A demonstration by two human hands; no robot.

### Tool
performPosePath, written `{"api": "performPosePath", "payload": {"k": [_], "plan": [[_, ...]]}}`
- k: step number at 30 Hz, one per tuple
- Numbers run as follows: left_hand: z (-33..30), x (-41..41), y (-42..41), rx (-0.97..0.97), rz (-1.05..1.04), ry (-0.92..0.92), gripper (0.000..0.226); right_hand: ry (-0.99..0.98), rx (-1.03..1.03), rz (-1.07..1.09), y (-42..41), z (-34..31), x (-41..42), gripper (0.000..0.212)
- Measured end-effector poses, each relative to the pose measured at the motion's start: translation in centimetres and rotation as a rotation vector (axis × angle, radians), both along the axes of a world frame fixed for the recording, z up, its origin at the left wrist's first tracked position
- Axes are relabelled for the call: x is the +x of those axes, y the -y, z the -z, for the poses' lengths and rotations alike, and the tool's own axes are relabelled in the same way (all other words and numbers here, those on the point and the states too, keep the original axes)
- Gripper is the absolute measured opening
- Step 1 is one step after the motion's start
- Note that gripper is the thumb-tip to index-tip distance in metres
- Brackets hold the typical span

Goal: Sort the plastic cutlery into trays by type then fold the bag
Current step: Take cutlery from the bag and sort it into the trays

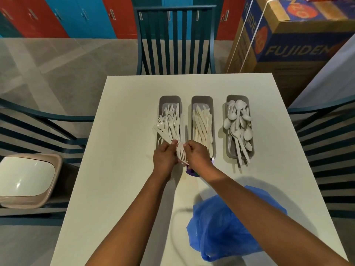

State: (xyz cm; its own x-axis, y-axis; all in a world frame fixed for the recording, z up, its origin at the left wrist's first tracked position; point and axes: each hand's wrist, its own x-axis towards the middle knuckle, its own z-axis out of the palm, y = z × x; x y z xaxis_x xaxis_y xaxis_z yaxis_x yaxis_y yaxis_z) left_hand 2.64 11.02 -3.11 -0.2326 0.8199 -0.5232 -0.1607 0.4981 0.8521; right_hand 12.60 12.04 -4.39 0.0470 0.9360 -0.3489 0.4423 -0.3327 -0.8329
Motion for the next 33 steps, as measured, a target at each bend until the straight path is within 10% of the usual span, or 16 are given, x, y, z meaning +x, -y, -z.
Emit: {"api": "performPosePath", "payload": {"k": [10,33], "plan": [[2.2,-3.5,-1.7,0.069,0.013,-0.512,0.033,0.13,-0.127,-0.056,-2.0,0.9,1.3,0.036],[3.5,-3.0,-5.7,0.117,0.155,-0.711,0.017,0.454,-0.108,-0.236,-7.1,1.7,-2.1,0.024]]}}
